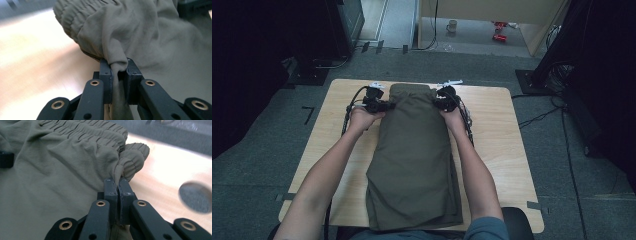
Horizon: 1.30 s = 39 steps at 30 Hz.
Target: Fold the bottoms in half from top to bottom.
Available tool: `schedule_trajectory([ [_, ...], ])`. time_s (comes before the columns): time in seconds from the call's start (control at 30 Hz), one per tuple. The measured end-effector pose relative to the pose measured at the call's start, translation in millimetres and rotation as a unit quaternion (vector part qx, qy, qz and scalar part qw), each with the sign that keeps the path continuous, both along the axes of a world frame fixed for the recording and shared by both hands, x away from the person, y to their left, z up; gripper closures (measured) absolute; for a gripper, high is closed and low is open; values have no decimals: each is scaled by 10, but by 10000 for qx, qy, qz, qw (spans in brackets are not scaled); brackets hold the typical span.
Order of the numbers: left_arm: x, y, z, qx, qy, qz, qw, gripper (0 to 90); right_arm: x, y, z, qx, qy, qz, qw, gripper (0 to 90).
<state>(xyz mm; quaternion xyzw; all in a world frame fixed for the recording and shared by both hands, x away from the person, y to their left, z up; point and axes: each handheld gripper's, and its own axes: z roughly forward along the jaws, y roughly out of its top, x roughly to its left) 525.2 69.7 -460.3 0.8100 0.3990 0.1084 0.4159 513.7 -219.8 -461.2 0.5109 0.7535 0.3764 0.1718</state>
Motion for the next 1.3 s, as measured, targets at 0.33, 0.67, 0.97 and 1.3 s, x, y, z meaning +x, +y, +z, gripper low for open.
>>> schedule_trajectory([
  [0.33, 35, 38, 764, -343, -1035, 39, 9940, 802, -26, -62, 773, 321, -1252, -50, 9916, 875],
  [0.67, -196, 67, 632, -32, -634, -400, 9972, 801, -299, -119, 649, 140, -977, 318, 9946, 870],
  [0.97, -504, 149, 614, 25, -514, -699, 9962, 800, -615, -164, 624, 266, -800, 656, 9943, 861],
  [1.3, -903, 204, 555, 284, -651, -900, 9934, 796, -1008, -136, 533, 218, -754, 1021, 9917, 851],
])
